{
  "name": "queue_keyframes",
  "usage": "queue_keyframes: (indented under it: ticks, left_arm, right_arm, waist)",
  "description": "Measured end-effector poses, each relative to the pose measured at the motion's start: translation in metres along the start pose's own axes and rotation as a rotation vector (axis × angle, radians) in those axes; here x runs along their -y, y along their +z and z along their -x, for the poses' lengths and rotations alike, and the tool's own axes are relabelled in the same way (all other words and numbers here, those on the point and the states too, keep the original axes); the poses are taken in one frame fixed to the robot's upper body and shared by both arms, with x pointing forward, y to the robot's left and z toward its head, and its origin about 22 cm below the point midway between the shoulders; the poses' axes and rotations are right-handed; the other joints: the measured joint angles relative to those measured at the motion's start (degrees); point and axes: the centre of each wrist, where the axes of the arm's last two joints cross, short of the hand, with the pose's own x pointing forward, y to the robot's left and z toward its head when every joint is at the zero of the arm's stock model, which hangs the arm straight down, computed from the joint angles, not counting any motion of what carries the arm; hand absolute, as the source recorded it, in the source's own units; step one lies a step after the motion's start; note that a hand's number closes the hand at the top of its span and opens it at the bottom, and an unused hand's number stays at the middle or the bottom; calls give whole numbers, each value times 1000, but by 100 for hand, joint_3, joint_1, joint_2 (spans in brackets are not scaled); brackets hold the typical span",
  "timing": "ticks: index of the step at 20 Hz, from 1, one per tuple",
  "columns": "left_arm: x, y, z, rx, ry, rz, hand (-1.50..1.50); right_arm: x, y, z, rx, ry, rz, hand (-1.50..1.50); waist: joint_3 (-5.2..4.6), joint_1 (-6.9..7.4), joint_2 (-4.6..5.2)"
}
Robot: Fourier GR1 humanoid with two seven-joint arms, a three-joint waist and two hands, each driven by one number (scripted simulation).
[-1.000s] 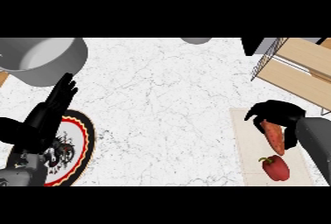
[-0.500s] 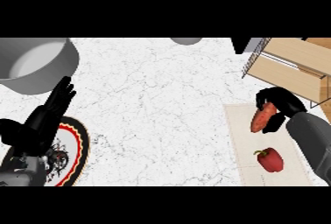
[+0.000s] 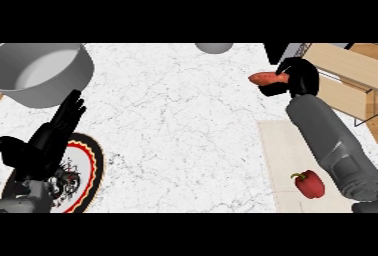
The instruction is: Pick the sweet potato from the placemat and place it in the tiered shelf
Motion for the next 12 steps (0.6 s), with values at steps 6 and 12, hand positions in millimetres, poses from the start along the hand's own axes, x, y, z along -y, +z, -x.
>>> queue_keyframes:
  ticks: [6, 12]
  left_arm:
    - [-3, -1, -4, 8, -4, -2, 0]
    - [1, 3, -2, 14, 4, -10, 0]
  right_arm:
    - [6, -2, -99, -83, -36, 243, 150]
    - [33, -2, -177, -141, 4, 348, 150]
  waist:
    - [12, 30, 26]
    - [39, 4, 76]
